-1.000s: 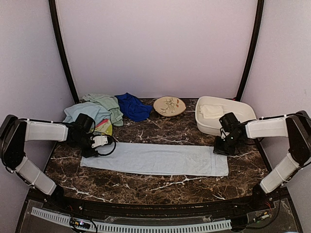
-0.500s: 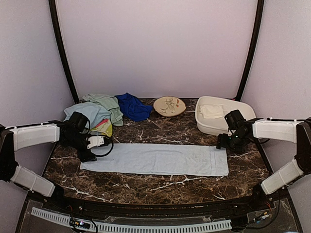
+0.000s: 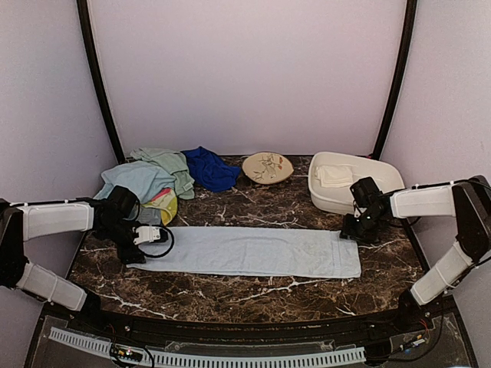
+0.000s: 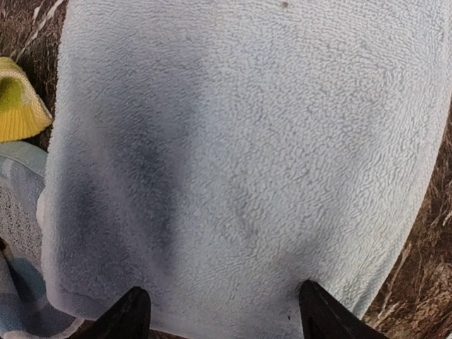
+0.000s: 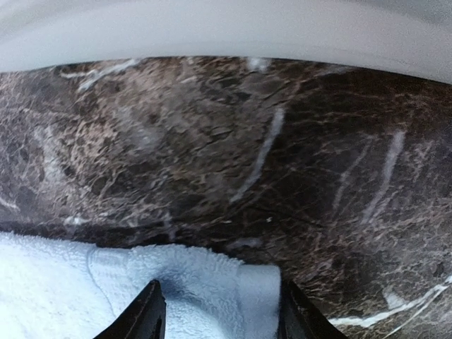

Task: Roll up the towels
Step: Fold the towel at the center of the board.

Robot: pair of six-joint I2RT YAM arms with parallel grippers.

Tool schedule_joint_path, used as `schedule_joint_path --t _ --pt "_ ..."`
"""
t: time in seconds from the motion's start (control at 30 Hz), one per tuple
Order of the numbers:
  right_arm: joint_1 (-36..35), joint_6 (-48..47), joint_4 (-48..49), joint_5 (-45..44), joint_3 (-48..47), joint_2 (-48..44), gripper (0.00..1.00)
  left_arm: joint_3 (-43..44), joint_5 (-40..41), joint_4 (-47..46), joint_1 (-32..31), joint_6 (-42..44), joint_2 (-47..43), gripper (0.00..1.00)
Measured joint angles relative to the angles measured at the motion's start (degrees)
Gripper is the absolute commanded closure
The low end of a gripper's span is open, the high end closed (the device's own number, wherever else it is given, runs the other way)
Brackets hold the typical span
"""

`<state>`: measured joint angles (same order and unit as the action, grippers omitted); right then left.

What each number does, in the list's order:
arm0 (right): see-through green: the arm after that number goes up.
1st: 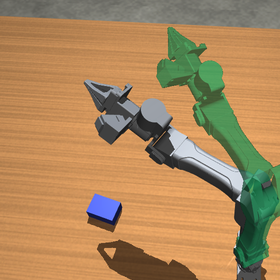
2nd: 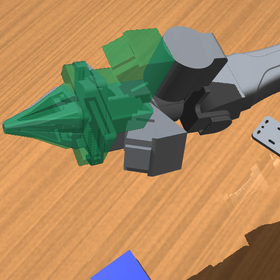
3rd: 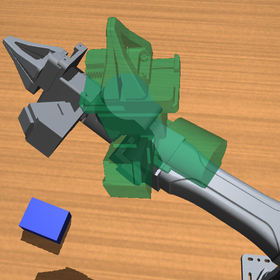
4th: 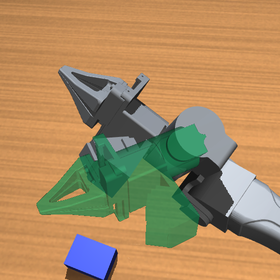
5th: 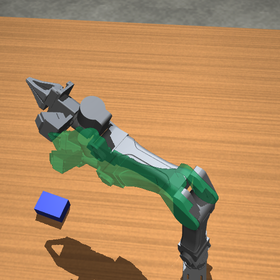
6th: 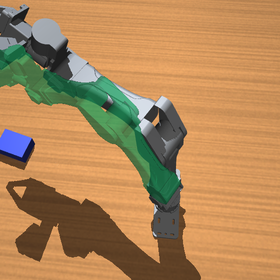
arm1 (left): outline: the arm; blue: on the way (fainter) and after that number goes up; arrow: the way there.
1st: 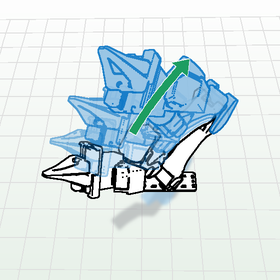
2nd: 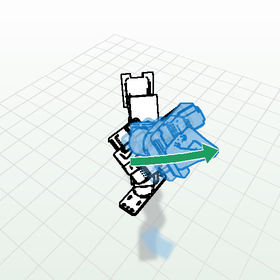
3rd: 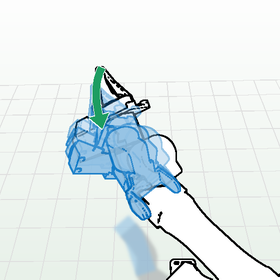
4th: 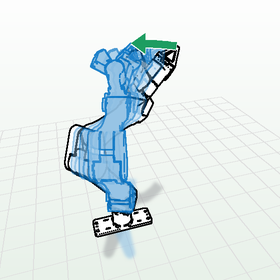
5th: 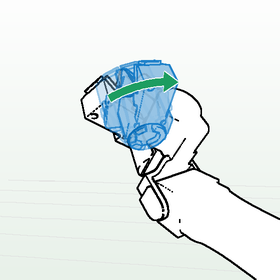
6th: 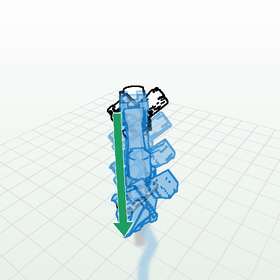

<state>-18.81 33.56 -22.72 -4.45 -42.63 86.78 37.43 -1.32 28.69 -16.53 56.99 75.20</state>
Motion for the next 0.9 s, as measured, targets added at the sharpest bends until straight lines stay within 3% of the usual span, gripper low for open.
schedule_joint_path --t 0.1,0.2,0.37,0.67,0.9 --pt "-1.2 0.7 0.5 1.6 0.1 -0.1 0.51 -0.5 0.9 -0.5 0.0 0.4 0.2 0.26" --pt "-3.0 1.7 0.5 3.5 0.7 -1.0 0.61 -0.5 1.3 -1.4 0.0 0.5 0.7 0.27" --pt "-4.1 2.6 -0.9 4.9 1.3 -1.9 0.99 -0.5 1.4 -2.1 0.0 0.5 1.1 0.28" --pt "-2.1 0.7 -9.7 0.4 -3.8 -4.7 1.0 -0.3 -0.9 -1.9 -0.7 -0.5 1.6 0.28" --pt "3.7 -3.2 -19.2 -6.7 -8.9 -7.9 1.0 5.3 -9.5 2.6 -4.2 -4.0 3.9 0.22"
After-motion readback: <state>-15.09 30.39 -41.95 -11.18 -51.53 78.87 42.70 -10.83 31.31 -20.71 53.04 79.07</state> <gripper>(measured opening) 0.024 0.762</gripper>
